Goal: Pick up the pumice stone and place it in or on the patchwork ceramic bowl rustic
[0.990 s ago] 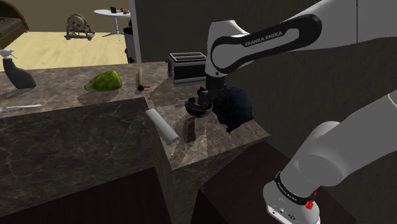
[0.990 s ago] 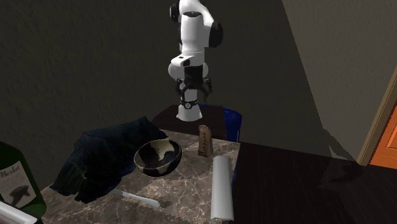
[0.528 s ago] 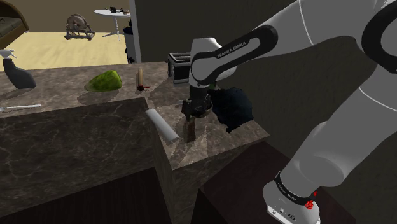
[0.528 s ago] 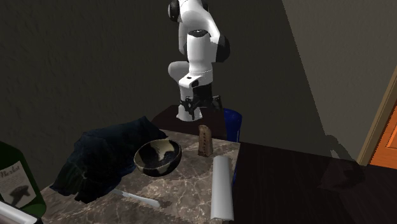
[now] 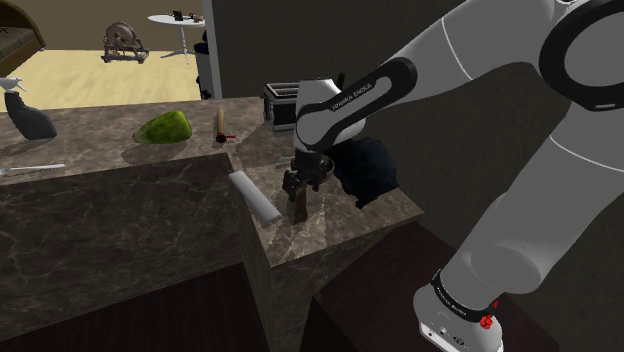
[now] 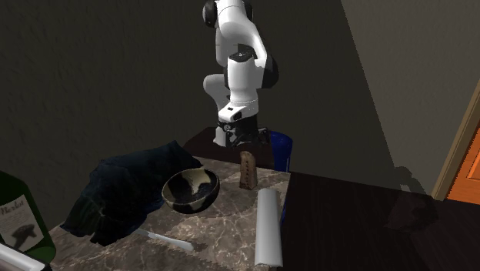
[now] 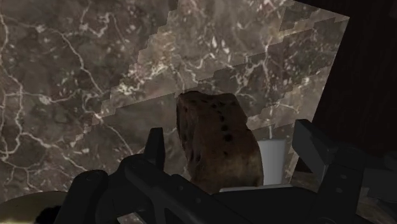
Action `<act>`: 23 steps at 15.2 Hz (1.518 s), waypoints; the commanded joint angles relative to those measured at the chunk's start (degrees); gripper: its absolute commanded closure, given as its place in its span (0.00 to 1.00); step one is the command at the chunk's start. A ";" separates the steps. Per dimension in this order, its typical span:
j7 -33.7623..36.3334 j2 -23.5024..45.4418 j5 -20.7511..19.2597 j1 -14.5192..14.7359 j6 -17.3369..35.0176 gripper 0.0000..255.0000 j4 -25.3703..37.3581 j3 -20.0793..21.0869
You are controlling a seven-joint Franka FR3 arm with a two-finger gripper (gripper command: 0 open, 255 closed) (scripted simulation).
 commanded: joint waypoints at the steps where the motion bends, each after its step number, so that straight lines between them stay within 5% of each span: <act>1: 0.02 0.33 0.02 0.05 0.61 0.00 -0.23 0.05; 7: 0.02 0.33 0.02 0.05 0.60 0.00 -0.23 0.05; 8: 0.02 0.33 0.02 0.05 0.60 1.00 -0.23 0.05; 17: 0.02 0.33 0.02 0.04 0.59 1.00 -0.23 0.04; 18: 0.02 0.33 0.02 0.04 0.59 0.00 -0.23 0.04; 23: 11.20 7.50 -12.67 3.32 -15.19 0.00 16.67 2.03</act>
